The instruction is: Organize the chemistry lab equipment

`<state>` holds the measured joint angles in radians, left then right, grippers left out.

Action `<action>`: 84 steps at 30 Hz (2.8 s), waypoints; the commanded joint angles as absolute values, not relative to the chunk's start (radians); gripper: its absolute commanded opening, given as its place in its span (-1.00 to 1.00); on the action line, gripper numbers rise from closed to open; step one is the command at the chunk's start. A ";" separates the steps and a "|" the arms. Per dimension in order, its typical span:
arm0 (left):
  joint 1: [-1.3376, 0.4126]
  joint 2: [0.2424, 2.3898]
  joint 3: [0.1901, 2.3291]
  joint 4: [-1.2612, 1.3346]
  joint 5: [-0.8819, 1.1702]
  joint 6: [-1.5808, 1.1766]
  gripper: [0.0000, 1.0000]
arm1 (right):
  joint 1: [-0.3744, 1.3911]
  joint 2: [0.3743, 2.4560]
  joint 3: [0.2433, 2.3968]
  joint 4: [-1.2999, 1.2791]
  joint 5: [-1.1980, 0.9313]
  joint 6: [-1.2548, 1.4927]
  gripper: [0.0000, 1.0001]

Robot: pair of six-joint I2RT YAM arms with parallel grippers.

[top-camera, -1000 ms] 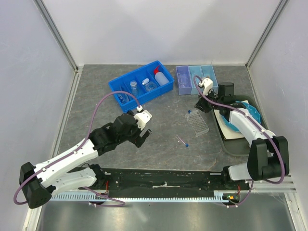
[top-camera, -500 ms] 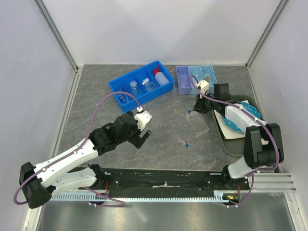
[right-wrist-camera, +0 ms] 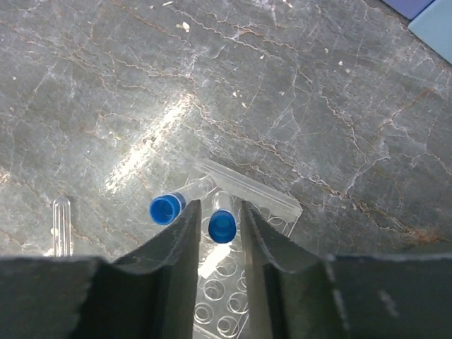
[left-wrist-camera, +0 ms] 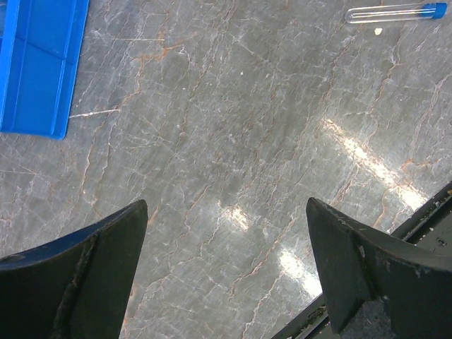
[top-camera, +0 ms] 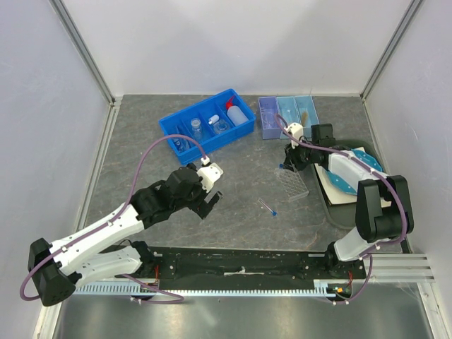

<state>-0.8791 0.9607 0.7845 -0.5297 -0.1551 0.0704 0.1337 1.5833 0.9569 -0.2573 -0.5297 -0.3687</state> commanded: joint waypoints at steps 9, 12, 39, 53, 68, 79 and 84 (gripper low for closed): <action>-0.879 0.873 0.781 -0.494 -0.195 0.107 0.99 | 0.074 1.390 0.997 -0.365 -0.610 -0.502 0.36; -0.879 0.818 0.759 -0.465 -0.204 0.104 0.99 | 0.057 1.324 0.957 -0.362 -0.643 -0.520 0.50; -0.871 0.259 0.318 -0.317 -0.193 -0.900 0.93 | 0.583 1.468 0.885 -0.497 -0.293 -0.629 0.61; -0.871 0.391 0.341 -0.316 -0.172 -0.864 0.86 | 0.635 1.554 0.880 -0.500 -0.227 -0.626 0.11; -0.871 0.428 0.143 0.165 -0.017 -1.008 0.67 | 0.644 1.579 0.933 -0.563 -0.340 -0.629 -0.63; -0.853 0.822 0.136 0.606 0.149 -1.086 0.52 | 0.638 1.453 0.942 -0.658 -0.721 -0.752 -0.71; -0.841 1.061 0.198 0.748 0.248 -1.097 0.36 | 0.626 1.439 0.943 -0.686 -0.794 -0.782 -0.72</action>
<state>-0.8516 0.9222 0.1261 0.5266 0.1432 -1.0588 0.6380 1.4628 0.9077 -0.6518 -0.6640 -0.7197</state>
